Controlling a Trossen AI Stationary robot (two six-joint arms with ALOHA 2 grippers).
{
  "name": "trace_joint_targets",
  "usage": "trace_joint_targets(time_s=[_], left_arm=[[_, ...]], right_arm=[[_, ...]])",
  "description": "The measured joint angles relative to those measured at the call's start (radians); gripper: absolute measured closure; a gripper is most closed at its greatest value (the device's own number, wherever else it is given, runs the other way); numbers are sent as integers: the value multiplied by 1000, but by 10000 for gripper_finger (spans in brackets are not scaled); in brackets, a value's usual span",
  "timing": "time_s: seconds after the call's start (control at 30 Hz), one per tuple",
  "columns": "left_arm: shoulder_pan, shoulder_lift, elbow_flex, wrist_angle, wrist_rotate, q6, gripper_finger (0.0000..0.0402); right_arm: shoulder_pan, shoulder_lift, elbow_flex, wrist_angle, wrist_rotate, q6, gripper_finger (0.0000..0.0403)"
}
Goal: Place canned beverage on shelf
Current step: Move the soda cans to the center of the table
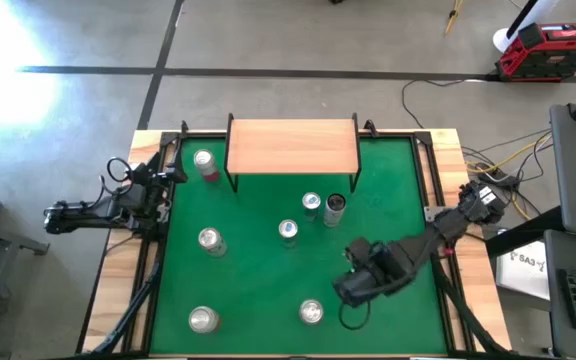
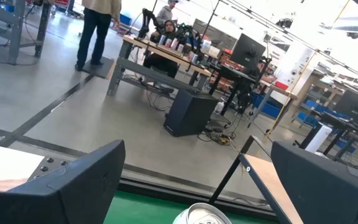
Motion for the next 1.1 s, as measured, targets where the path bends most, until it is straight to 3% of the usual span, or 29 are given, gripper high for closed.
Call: trace_joint_targets(time_s=[0.5,0.77,1.1], left_arm=[[0,0,0,0,0,0,13],[0,0,0,0,0,0,13],[0,0,0,0,0,0,13]], right_arm=[[-232,0,4,50,19,-709,138],[-257,4,-18,71,18,-993,138],[-256,96,-19,70,4,-1302,138]])
